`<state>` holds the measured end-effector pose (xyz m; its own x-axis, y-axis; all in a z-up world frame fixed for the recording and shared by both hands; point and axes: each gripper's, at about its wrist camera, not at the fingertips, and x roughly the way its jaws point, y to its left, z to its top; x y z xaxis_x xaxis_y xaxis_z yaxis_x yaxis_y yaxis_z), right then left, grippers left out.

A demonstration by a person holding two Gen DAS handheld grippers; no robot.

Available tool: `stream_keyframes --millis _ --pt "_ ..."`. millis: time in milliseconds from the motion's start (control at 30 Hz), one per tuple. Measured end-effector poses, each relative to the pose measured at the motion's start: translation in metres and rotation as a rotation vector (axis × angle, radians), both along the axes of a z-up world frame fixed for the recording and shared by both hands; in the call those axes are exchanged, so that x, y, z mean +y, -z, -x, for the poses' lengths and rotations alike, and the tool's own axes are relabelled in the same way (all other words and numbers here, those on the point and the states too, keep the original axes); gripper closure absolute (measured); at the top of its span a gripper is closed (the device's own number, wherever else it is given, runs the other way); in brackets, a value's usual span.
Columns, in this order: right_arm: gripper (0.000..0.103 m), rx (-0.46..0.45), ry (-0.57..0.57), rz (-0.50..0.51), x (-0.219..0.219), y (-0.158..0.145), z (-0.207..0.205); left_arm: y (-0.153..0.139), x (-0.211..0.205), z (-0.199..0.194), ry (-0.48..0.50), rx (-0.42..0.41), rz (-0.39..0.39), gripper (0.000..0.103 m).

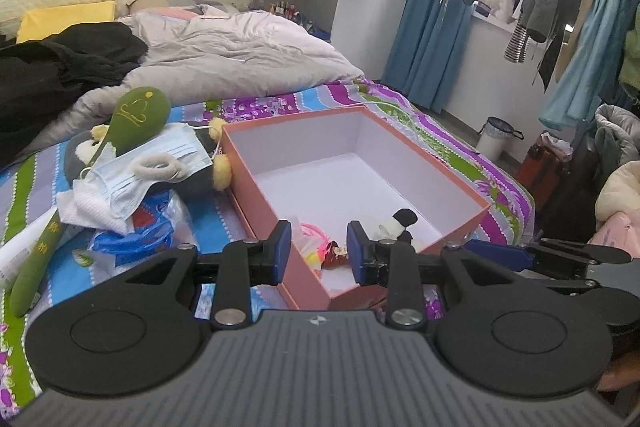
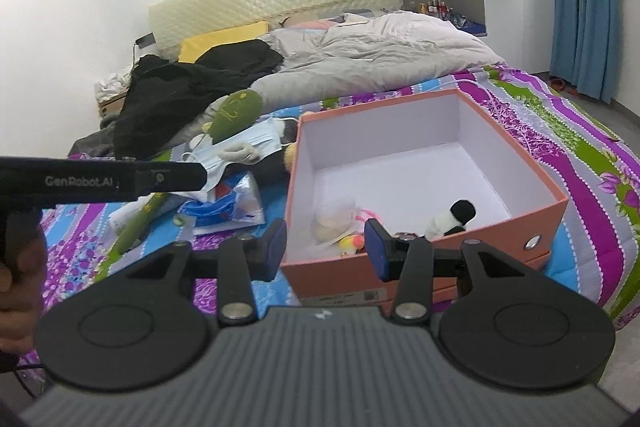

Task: Organize soft objects
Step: 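Withdraw both open tools from the box toward the pile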

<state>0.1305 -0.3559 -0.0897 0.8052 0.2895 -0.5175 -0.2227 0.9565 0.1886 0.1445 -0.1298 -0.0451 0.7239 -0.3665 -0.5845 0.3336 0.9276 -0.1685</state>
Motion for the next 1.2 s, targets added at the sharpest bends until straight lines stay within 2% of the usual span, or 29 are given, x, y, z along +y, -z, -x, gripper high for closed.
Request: stream_keyframes --millis 133,400,533,700,933,1067,1200 --pt "0.057 0.003 -0.015 0.003 0.010 0.004 0.011 0.004 0.007 0.017 -0.018 0.001 0.003 0.068" --pt "0.057 0.019 -0.043 0.022 0.022 0.014 0.026 0.024 0.033 0.041 -0.103 0.054 0.014 0.068" --pt "0.057 0.045 -0.065 0.020 0.028 0.022 0.032 0.031 0.046 0.047 -0.158 0.078 0.021 0.063" --pt "0.057 0.049 -0.087 0.032 0.039 0.027 0.038 0.033 0.054 0.057 -0.173 0.072 0.025 0.062" --pt "0.057 0.049 -0.141 0.061 0.061 0.035 0.046 0.043 0.075 0.076 -0.220 0.087 0.038 0.053" --pt "0.057 0.050 -0.179 0.081 0.077 0.044 0.043 0.056 0.091 0.076 -0.261 0.102 0.027 0.052" --pt "0.057 0.056 -0.215 0.100 0.096 0.054 0.028 0.068 0.112 0.059 -0.292 0.110 0.016 0.052"
